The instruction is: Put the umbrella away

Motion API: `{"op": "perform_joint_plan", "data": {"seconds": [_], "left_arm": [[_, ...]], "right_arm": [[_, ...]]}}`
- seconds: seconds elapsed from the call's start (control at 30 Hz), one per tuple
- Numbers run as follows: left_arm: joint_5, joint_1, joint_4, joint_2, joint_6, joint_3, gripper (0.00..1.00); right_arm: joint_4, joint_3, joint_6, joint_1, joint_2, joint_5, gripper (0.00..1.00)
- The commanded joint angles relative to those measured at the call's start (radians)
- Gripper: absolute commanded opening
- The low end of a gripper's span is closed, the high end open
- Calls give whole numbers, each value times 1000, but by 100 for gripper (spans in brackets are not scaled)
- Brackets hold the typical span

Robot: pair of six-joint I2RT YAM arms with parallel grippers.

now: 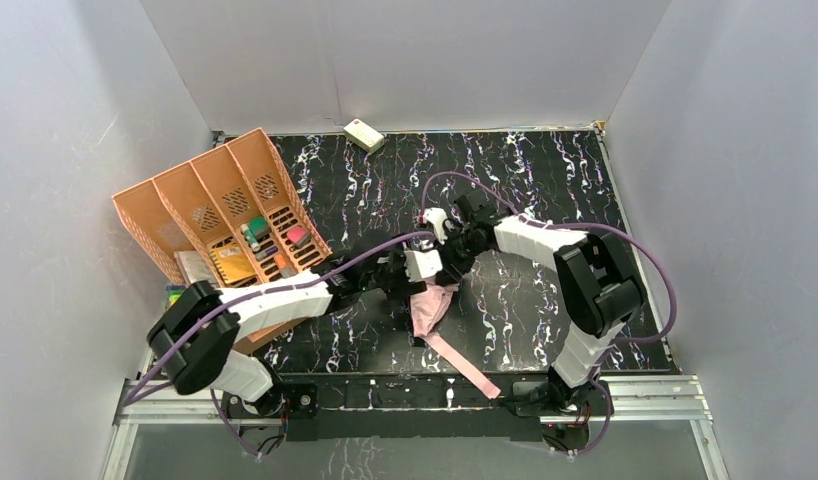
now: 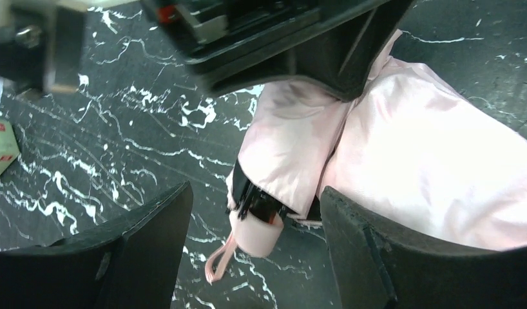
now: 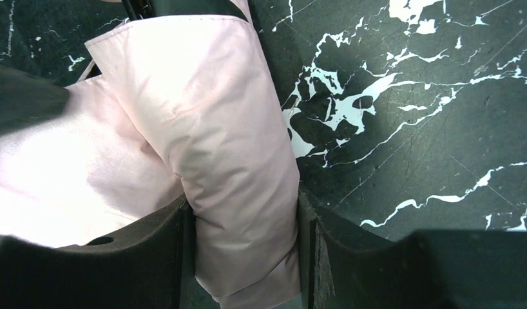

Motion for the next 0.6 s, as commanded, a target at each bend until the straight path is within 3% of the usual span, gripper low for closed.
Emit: {"op": "perform_joint_plan", "data": {"seconds": [0.0, 0.13, 0.27, 0.43, 0.57], "left_arm": [[-48, 11, -20, -130, -100, -54, 72], [-84, 78, -2, -188, -186, -80, 74], [-15, 178, 15, -206, -268, -80, 74], [39, 260, 68, -206, -287, -79, 78], [103, 293, 65, -164, -266, -36, 78]], "right_arm": [[117, -110, -7, 28, -23, 240, 11], [207, -178, 33, 87, -52, 389, 12], [330, -282, 34, 161, -90, 504, 10], [486, -407, 3, 222, -169, 605, 10], [517, -440, -51, 241, -177, 634, 13]]}}
